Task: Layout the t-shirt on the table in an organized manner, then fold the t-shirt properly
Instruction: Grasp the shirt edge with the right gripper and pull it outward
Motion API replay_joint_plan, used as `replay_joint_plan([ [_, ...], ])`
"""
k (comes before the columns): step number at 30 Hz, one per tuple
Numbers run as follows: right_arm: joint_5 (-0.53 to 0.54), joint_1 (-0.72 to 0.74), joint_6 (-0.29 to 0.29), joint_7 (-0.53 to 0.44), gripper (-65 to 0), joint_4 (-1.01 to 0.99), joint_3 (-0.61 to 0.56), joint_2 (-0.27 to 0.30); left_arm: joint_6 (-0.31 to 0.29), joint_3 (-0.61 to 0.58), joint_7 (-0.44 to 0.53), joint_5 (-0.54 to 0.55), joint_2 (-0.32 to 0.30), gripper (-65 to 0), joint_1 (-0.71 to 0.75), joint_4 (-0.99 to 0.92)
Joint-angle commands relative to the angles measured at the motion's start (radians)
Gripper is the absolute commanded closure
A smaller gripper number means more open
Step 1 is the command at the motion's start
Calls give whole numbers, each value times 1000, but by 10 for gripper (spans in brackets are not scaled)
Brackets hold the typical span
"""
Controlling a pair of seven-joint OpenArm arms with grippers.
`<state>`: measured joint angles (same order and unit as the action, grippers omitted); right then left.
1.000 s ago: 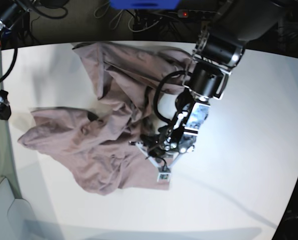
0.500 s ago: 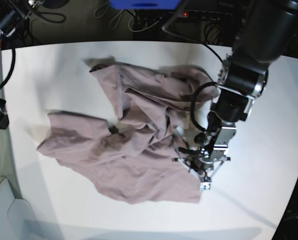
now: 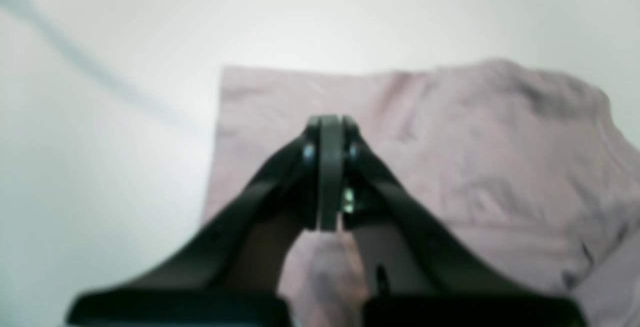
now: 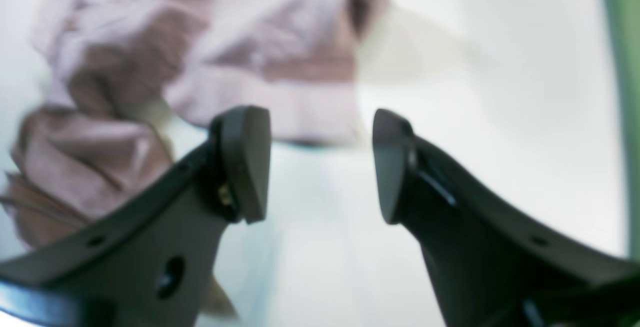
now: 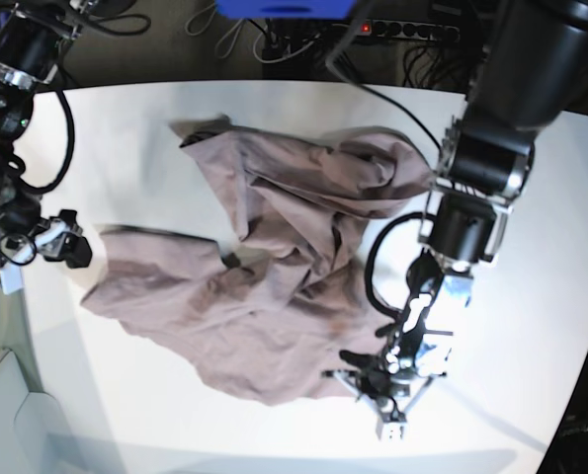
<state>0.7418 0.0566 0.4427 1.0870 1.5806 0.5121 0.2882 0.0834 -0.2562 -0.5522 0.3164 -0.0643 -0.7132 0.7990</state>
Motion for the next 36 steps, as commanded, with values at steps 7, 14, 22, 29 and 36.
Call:
replay_joint_plan([
  [7,6,1,12,-112,-331,-174,-16,44,5,2,2,-9,2,-2,116,86],
  [14,6,24,14,-117,-334,-197,-142,76,5,-1,79,-10,-9,-2,134,18],
  [22,6,75,14,-136,-360,-276,-149,75,5,-1,125,-10,-9,-2,134,-48],
  [29,6,110,14,-184,-360,-388,-195,88,3,-1,128,-10,-10,-2,135,-49],
  [36,6,110,14,-236,-359,-395,-269,85,3,-2,129,-10,-27,-2,137,-49],
])
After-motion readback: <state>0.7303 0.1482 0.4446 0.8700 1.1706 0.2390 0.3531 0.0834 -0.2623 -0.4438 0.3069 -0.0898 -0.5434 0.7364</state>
